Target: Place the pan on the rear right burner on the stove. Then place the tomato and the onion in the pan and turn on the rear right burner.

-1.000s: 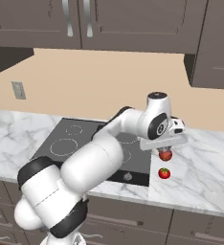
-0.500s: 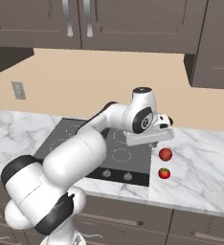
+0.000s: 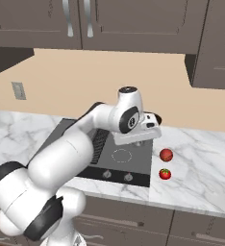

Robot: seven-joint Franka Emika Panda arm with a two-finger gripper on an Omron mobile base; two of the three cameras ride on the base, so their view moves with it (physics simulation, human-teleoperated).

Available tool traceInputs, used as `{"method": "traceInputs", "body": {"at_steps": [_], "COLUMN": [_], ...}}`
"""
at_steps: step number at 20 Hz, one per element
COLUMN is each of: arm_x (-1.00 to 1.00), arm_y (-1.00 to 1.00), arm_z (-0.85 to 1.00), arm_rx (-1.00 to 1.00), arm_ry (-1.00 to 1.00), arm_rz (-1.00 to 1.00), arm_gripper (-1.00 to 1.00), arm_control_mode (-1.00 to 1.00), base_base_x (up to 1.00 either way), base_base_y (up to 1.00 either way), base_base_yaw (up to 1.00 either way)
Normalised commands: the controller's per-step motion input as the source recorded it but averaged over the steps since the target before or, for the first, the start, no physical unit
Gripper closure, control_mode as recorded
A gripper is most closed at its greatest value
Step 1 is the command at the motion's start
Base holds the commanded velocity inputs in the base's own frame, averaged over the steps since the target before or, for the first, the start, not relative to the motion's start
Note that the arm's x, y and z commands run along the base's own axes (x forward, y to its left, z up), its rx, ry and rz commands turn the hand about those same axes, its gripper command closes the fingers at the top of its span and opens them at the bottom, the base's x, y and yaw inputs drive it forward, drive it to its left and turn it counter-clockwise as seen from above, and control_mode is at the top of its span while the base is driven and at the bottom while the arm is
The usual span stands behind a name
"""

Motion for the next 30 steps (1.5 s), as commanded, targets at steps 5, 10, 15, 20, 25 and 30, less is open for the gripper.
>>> {"method": "traceInputs", "body": {"at_steps": [5,10,15,20,25,30], "arm_x": [0.01,0.13,0.24,0.27,0.22,0.04], "arm_y": [0.25,0.05,0.0,0.0,0.0,-0.03], "arm_z": [-0.06,-0.13,-0.29,-0.2,-0.06,0.0], "arm_rx": [0.0,0.0,-0.01,-0.02,0.0,0.0], "arm_ry": [-0.04,-0.06,-0.11,-0.07,-0.02,0.0], "arm_rz": [0.04,0.06,0.07,0.1,0.14,0.15], "arm_gripper": [1.0,1.0,1.0,1.0,1.0,1.0], "arm_control_mode": [-1.0,-1.0,-1.0,-1.0,-1.0,-1.0], "base_base_x": [0.0,0.0,0.0,0.0,0.0,0.0], "base_base_y": [0.0,0.0,0.0,0.0,0.0,0.0], "base_base_yaw": [0.0,0.0,0.0,0.0,0.0,0.0]}}
